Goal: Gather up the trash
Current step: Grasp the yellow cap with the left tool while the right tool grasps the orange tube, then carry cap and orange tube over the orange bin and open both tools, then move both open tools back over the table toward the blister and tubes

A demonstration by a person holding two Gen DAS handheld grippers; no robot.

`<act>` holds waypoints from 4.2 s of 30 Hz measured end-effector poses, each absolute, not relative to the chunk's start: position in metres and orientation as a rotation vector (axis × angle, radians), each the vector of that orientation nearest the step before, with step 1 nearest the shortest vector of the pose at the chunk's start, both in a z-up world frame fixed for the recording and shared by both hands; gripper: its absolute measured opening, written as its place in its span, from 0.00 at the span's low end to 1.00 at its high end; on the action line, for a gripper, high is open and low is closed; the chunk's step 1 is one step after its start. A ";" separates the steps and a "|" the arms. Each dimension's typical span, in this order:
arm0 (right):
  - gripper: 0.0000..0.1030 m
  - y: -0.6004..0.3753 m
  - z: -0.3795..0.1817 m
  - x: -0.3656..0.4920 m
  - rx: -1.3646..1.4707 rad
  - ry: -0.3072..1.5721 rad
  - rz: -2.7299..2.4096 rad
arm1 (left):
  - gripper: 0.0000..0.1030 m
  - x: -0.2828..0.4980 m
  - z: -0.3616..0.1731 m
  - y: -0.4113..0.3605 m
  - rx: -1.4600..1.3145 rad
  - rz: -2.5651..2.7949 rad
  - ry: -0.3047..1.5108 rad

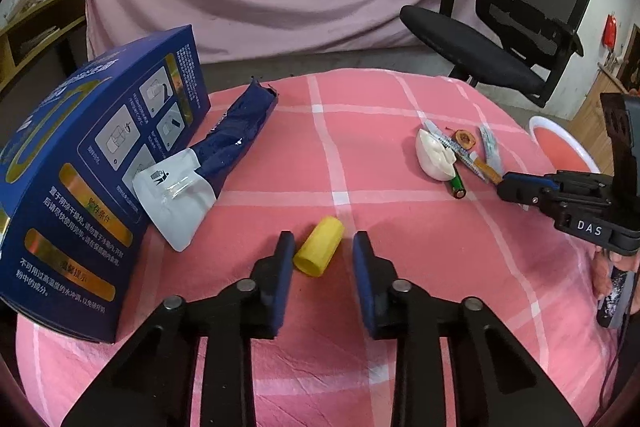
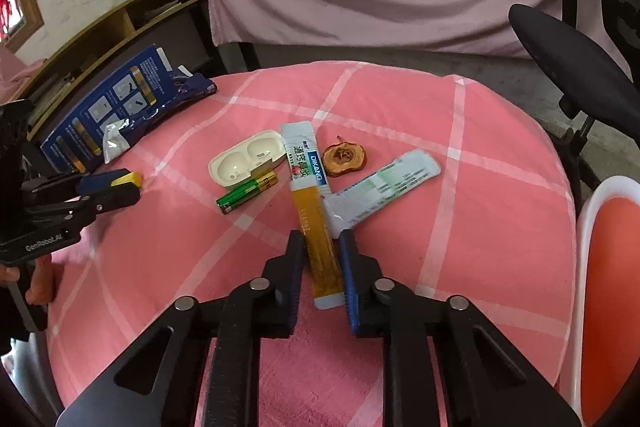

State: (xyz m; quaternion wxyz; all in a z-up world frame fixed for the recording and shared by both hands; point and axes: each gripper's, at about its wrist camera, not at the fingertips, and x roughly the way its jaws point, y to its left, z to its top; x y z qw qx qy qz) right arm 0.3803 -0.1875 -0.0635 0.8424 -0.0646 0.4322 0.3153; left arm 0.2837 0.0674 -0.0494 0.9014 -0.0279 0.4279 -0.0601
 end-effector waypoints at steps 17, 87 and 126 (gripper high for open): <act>0.11 -0.193 -0.039 0.340 -0.149 0.708 0.629 | 0.12 0.255 -0.030 0.039 -0.109 -0.059 0.759; 0.13 -0.454 -0.005 0.296 0.449 0.213 -0.072 | 0.12 0.331 0.038 -0.274 0.072 -0.575 0.460; 0.92 -0.400 0.024 0.292 0.378 0.094 0.075 | 0.97 0.285 0.074 -0.121 -0.142 -0.241 0.334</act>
